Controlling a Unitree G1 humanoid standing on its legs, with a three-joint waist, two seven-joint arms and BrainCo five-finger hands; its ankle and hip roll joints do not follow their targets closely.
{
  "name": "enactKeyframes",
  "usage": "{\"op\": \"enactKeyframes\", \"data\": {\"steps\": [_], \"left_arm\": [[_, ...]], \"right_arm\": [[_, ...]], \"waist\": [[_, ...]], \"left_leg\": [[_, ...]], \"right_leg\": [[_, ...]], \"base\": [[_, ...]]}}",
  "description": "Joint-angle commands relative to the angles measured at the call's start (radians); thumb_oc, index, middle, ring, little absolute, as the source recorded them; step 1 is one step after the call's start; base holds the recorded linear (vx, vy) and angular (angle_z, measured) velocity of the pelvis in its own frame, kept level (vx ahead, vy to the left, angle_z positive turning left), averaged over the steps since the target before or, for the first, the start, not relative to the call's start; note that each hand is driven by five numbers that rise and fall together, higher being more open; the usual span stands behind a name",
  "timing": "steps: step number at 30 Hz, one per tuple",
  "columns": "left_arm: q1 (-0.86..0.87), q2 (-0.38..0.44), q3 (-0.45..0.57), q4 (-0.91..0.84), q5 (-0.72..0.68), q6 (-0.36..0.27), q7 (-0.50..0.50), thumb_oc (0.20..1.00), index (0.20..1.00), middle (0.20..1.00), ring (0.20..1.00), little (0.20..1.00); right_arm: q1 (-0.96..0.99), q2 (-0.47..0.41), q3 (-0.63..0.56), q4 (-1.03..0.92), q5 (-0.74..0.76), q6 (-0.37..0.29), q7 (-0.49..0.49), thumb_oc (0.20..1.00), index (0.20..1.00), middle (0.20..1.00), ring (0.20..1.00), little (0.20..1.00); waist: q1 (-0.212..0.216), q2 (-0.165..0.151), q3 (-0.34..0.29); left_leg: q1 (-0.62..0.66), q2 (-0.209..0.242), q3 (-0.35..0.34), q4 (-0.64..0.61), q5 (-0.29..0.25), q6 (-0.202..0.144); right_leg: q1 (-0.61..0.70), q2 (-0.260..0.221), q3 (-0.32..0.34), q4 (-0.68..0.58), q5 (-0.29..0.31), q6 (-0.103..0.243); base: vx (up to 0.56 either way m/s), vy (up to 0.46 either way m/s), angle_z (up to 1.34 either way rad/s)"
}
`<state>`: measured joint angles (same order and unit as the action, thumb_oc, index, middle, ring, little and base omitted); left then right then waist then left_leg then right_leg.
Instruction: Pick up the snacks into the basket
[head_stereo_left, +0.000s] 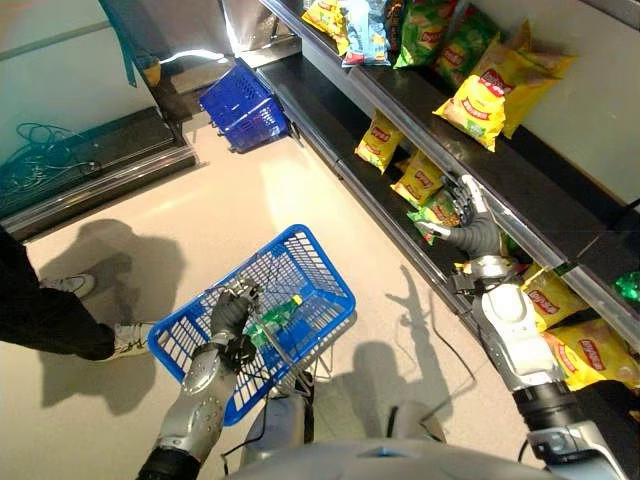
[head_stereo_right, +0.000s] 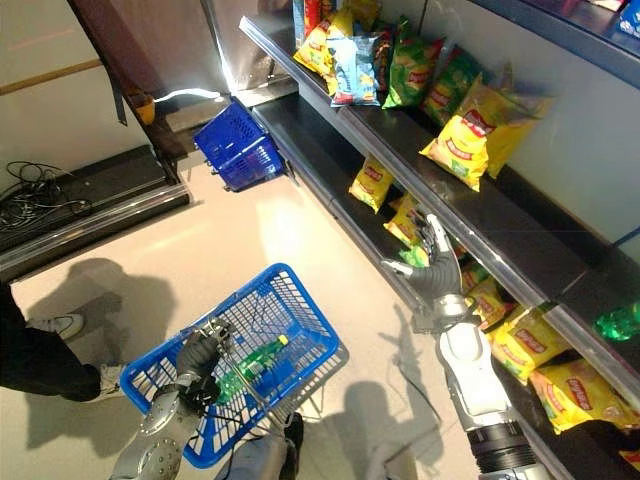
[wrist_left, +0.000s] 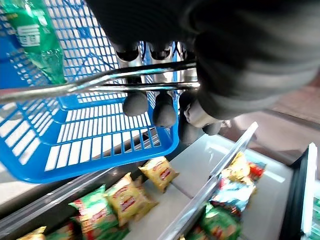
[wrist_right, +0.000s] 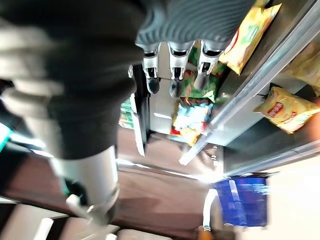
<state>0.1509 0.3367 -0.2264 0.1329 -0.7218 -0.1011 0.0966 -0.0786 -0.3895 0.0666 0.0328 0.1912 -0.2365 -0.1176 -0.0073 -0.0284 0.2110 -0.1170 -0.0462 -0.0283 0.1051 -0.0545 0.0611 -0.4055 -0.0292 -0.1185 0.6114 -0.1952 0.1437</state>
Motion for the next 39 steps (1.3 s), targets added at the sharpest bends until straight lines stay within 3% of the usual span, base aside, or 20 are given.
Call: {"op": "enactKeyframes", "data": {"steps": [1, 2, 3, 6, 7, 9, 10, 11, 13, 14, 16, 17, 20, 22, 25, 27, 29, 30, 32, 39], "left_arm": [[-0.115, 0.001, 0.001, -0.225, 0.069, -0.100, -0.086, 0.200, 0.200, 0.200, 0.200, 0.200], [-0.121, 0.000, -0.001, -0.223, 0.077, -0.099, -0.092, 0.200, 0.200, 0.200, 0.200, 0.200], [-0.130, -0.006, 0.000, -0.217, 0.078, -0.105, -0.083, 0.200, 0.200, 0.200, 0.200, 0.200], [-0.112, -0.020, 0.020, -0.228, 0.082, -0.110, -0.103, 0.200, 0.200, 0.200, 0.200, 0.200], [-0.101, -0.024, 0.024, -0.240, 0.080, -0.109, -0.105, 0.200, 0.200, 0.200, 0.200, 0.200], [-0.078, -0.031, 0.032, -0.247, 0.075, -0.114, -0.099, 0.200, 0.200, 0.200, 0.200, 0.200], [-0.080, -0.035, 0.043, -0.250, 0.072, -0.113, -0.097, 0.200, 0.200, 0.200, 0.200, 0.200], [-0.078, -0.032, 0.056, -0.267, 0.067, -0.105, -0.104, 0.200, 0.200, 0.200, 0.200, 0.200], [-0.077, -0.034, 0.057, -0.268, 0.076, -0.103, -0.099, 0.200, 0.200, 0.200, 0.200, 0.200], [-0.081, -0.047, 0.065, -0.270, 0.081, -0.097, -0.072, 0.200, 0.200, 0.200, 0.200, 0.200], [-0.082, -0.057, 0.068, -0.275, 0.071, -0.094, -0.061, 0.200, 0.200, 0.200, 0.200, 0.200], [-0.081, -0.060, 0.081, -0.289, 0.076, -0.095, -0.058, 0.200, 0.200, 0.200, 0.200, 0.200], [-0.057, -0.045, 0.096, -0.309, 0.124, -0.115, -0.050, 0.200, 0.200, 0.200, 0.200, 0.200], [-0.051, -0.038, 0.099, -0.321, 0.138, -0.123, -0.058, 0.200, 0.200, 0.200, 0.200, 0.200], [-0.060, -0.027, 0.099, -0.328, 0.138, -0.124, -0.072, 0.200, 0.200, 0.200, 0.200, 0.200], [-0.066, -0.012, 0.105, -0.342, 0.141, -0.131, -0.060, 0.200, 0.200, 0.200, 0.200, 0.200], [-0.074, -0.003, 0.112, -0.339, 0.134, -0.139, -0.045, 0.200, 0.200, 0.200, 0.200, 0.200], [-0.077, 0.008, 0.132, -0.348, 0.134, -0.148, -0.022, 0.200, 0.200, 0.200, 0.200, 0.200], [-0.067, 0.007, 0.141, -0.352, 0.129, -0.144, -0.026, 0.200, 0.200, 0.200, 0.200, 0.200], [-0.051, -0.004, 0.145, -0.384, 0.091, -0.130, -0.040, 0.200, 0.200, 0.200, 0.200, 0.200]], "right_arm": [[-0.046, -0.051, -0.060, 0.065, 0.054, -0.029, -0.042, 1.000, 1.000, 1.000, 1.000, 1.000], [-0.035, -0.050, -0.075, 0.070, 0.037, -0.027, -0.059, 1.000, 1.000, 1.000, 1.000, 1.000], [-0.015, -0.045, -0.096, 0.067, 0.026, -0.018, -0.086, 1.000, 1.000, 1.000, 1.000, 1.000], [0.039, -0.050, -0.151, 0.084, 0.005, -0.010, -0.099, 1.000, 1.000, 1.000, 1.000, 1.000], [0.046, -0.052, -0.173, 0.095, 0.006, -0.009, -0.109, 1.000, 1.000, 1.000, 1.000, 1.000], [0.065, -0.055, -0.213, 0.137, 0.016, -0.013, -0.150, 1.000, 1.000, 1.000, 1.000, 1.000], [0.079, -0.065, -0.234, 0.125, 0.026, -0.013, -0.156, 1.000, 1.000, 1.000, 1.000, 1.000], [0.073, -0.070, -0.266, 0.158, 0.060, -0.016, -0.183, 1.000, 1.000, 1.000, 1.000, 1.000], [0.073, -0.074, -0.282, 0.183, 0.061, -0.012, -0.203, 1.000, 1.000, 1.000, 1.000, 1.000], [0.074, -0.066, -0.307, 0.205, 0.079, -0.012, -0.253, 1.000, 1.000, 1.000, 1.000, 1.000], [0.081, -0.052, -0.315, 0.212, 0.092, -0.013, -0.266, 1.000, 1.000, 1.000, 1.000, 1.000], [0.075, -0.044, -0.298, 0.217, 0.079, -0.008, -0.259, 1.000, 1.000, 1.000, 1.000, 1.000], [0.053, -0.055, -0.247, 0.231, 0.032, 0.001, -0.251, 1.000, 1.000, 1.000, 1.000, 1.000], [0.056, -0.064, -0.254, 0.214, 0.020, 0.006, -0.232, 1.000, 1.000, 1.000, 1.000, 1.000], [0.071, -0.064, -0.285, 0.207, 0.015, 0.009, -0.210, 1.000, 1.000, 1.000, 1.000, 1.000], [0.024, -0.060, -0.270, 0.215, 0.017, 0.021, -0.217, 1.000, 1.000, 1.000, 1.000, 1.000], [-0.014, -0.051, -0.250, 0.221, 0.021, 0.024, -0.227, 1.000, 1.000, 1.000, 1.000, 1.000], [-0.061, -0.032, -0.221, 0.238, 0.029, 0.029, -0.234, 1.000, 1.000, 1.000, 1.000, 1.000], [-0.061, -0.023, -0.213, 0.250, 0.033, 0.033, -0.230, 1.000, 1.000, 1.000, 1.000, 1.000], [-0.118, -0.003, -0.114, 0.298, 0.169, 0.038, -0.150, 1.000, 1.000, 1.000, 1.000, 1.000]], "waist": [[-0.021, 0.004, -0.035], [-0.039, 0.014, -0.040], [-0.065, 0.024, -0.040], [-0.080, 0.017, -0.065], [-0.079, 0.027, -0.075], [-0.102, 0.055, -0.081], [-0.102, 0.044, -0.064], [-0.094, 0.015, -0.044], [-0.088, 0.004, -0.033], [-0.074, -0.007, -0.018], [-0.067, -0.006, -0.019], [-0.039, 0.005, -0.027], [0.024, 0.018, -0.034], [0.017, 0.020, -0.048], [0.004, 0.009, -0.063], [0.002, -0.016, -0.074], [0.017, -0.025, -0.067], [0.043, -0.036, -0.059], [0.050, -0.042, -0.065], [0.038, -0.048, -0.050]], "left_leg": [[0.179, -0.049, -0.068, -0.144, -0.052, -0.036], [0.230, -0.030, -0.084, -0.168, -0.071, -0.044], [0.269, -0.019, -0.106, -0.169, -0.092, -0.049], [0.308, -0.041, -0.103, -0.073, -0.137, -0.066], [0.302, -0.042, -0.097, -0.012, -0.121, -0.082], [0.249, -0.031, -0.073, 0.249, 0.065, -0.194], [0.156, -0.027, -0.040, 0.402, 0.132, -0.249], [0.053, -0.019, 0.031, 0.651, 0.131, -0.249], [0.003, -0.015, 0.058, 0.700, 0.108, -0.228], [-0.096, 0.006, 0.069, 0.661, 0.062, -0.173], [-0.124, 0.029, 0.057, 0.578, 0.048, -0.155], [-0.129, 0.043, 0.003, 0.342, 0.026, -0.132], [-0.123, 0.071, -0.233, -0.019, 0.134, -0.145], [-0.093, 0.050, -0.251, 0.007, 0.121, -0.146], [-0.084, 0.050, -0.197, -0.023, 0.133, -0.146], [-0.079, 0.039, -0.124, -0.022, 0.097, -0.108], [-0.078, 0.047, -0.074, -0.019, 0.079, -0.097], [-0.069, 0.062, -0.009, -0.017, 0.051, -0.094], [-0.068, 0.065, 0.014, -0.028, 0.052, -0.093], [-0.055, 0.041, 0.036, -0.017, 0.024, -0.081]], "right_leg": [[0.047, -0.023, -0.180, -0.455, 0.206, -0.017], [0.008, -0.011, -0.168, -0.589, 0.247, -0.008], [-0.016, -0.020, -0.090, -0.576, 0.264, 0.008], [0.048, -0.040, -0.076, -0.547, 0.309, -0.012], [0.066, -0.037, -0.077, -0.536, 0.303, -0.025], [0.126, -0.002, -0.049, -0.477, 0.259, -0.065], [0.176, -0.017, -0.041, -0.480, 0.238, -0.078], [0.238, -0.022, -0.019, -0.469, 0.182, -0.119], [0.271, -0.019, -0.001, -0.468, 0.167, -0.131], [0.316, -0.004, 0.030, -0.472, 0.148, -0.133], [0.333, 0.002, 0.048, -0.475, 0.134, -0.129], [0.366, 0.022, 0.095, -0.487, 0.107, -0.112], [0.427, 0.071, 0.243, -0.486, 0.080, -0.095], [0.457, 0.058, 0.301, -0.463, 0.047, -0.087], [0.454, 0.053, 0.311, -0.466, 0.049, -0.081], [0.397, 0.015, 0.317, -0.452, 0.078, -0.028], [0.348, 0.004, 0.295, -0.430, 0.091, -0.021], [0.289, -0.032, 0.134, -0.418, 0.111, -0.018], [0.287, -0.043, 0.079, -0.446, 0.127, -0.018], [0.298, -0.068, 0.117, -0.518, 0.168, -0.014]], "base": [[0.60, -0.117, 0.53], [0.66, -0.161, 0.45], [0.79, -0.238, 0.68], [0.48, -0.140, 0.57], [0.59, -0.143, 0.40], [0.53, -0.169, 0.36], [0.56, -0.322, 0.19], [0.37, -0.254, 0.08], [0.40, -0.205, -0.41], [0.39, -0.144, -0.70], [0.43, 0.016, -0.45], [0.64, 0.159, -0.81], [0.50, 0.168, -1.43], [0.34, 0.146, -1.99], [0.31, 0.246, -1.74], [0.14, 0.250, -1.25], [0.02, 0.132, -0.89], [-0.02, 0.082, -1.21], [0.03, 0.056, -1.52], [0.04, 0.034, -0.05]]}}
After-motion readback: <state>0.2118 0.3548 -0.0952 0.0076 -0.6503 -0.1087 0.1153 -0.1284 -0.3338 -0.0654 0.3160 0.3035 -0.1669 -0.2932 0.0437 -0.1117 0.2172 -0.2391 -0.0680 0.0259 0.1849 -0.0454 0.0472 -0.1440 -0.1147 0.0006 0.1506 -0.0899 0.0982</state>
